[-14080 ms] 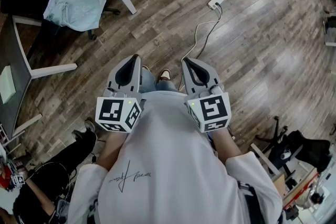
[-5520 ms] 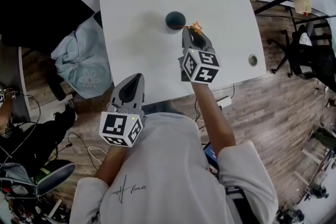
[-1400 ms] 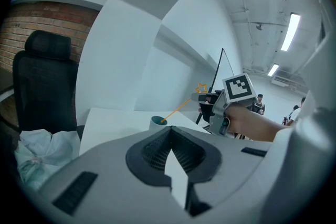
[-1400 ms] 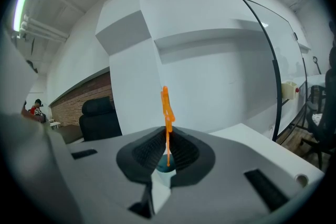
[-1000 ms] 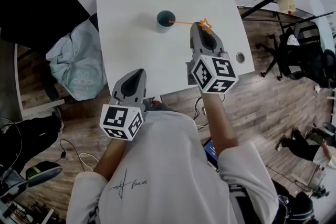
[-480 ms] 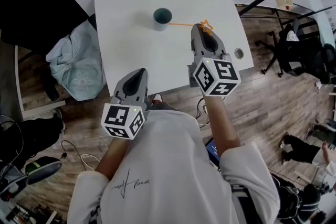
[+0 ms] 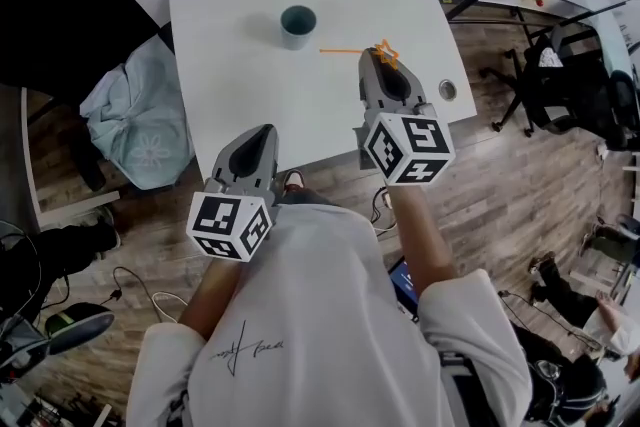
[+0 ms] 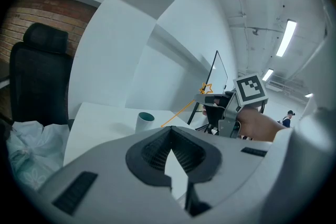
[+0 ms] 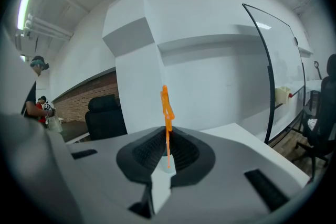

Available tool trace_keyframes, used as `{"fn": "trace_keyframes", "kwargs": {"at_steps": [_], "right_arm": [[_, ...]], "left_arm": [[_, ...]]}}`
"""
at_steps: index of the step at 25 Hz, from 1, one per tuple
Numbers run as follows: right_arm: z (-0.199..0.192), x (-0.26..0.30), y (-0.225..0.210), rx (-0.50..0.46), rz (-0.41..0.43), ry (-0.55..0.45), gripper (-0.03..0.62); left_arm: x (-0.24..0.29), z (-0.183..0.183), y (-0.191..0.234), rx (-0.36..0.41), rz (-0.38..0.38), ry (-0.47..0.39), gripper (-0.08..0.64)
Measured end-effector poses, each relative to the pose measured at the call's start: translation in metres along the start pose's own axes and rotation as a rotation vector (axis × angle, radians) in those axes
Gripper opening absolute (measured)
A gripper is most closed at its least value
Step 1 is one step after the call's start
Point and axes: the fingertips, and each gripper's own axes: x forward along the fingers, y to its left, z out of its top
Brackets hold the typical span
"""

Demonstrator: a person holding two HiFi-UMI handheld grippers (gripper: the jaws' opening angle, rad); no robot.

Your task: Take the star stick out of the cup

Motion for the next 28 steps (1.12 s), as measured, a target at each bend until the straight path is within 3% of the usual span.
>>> {"fn": "trace_keyframes", "kwargs": {"at_steps": [17, 28], "right_arm": [[-0.025, -0.033, 0.014, 0.001, 0.05, 0.066, 0.026], [-0.04, -0.046, 0.025, -0.001, 0.1, 0.098, 0.026]], "left_arm": [[0.001, -0.003, -0.016, 0.014, -0.055, 0.002, 0.003], [-0.014, -0.004, 0.003, 0.025, -0.012, -0.004, 0.003]]}}
